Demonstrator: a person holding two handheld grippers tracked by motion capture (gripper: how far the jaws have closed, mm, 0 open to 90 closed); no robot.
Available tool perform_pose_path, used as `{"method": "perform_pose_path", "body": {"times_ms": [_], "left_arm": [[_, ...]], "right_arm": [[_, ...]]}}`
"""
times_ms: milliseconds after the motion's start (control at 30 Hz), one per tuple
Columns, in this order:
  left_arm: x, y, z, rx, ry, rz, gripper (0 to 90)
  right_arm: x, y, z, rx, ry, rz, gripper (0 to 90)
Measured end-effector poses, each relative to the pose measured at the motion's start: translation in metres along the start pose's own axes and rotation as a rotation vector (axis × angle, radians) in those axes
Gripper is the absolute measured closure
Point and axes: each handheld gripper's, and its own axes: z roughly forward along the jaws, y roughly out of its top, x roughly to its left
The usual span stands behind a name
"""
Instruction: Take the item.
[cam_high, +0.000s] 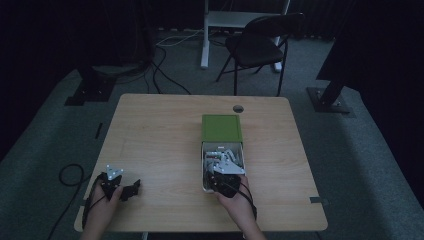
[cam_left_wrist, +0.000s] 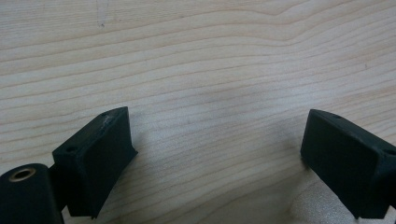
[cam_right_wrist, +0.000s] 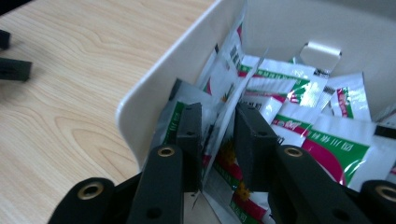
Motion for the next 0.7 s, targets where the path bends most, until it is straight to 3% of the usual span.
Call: {"method": "perform_pose_path", "body": {"times_ms": [233,533,700], "left_arm": [[0.000,0.000,0.000,0.000,0.000,0.000,9.7],[0.000,0.000,0.000,0.000,0.000,0.000,9.7],[0.000,0.000,0.000,-0.001,0.000,-0.001,9.7]], "right_arm": [[0.002,-0.006,0.009,0.034,-0.028,0.015,76.8],[0.004,-0.008,0.016,0.064,-0.025,0.041,77.6],[0.006,-0.010,0.018,0.072,-0.041,0.014,84.9]]}}
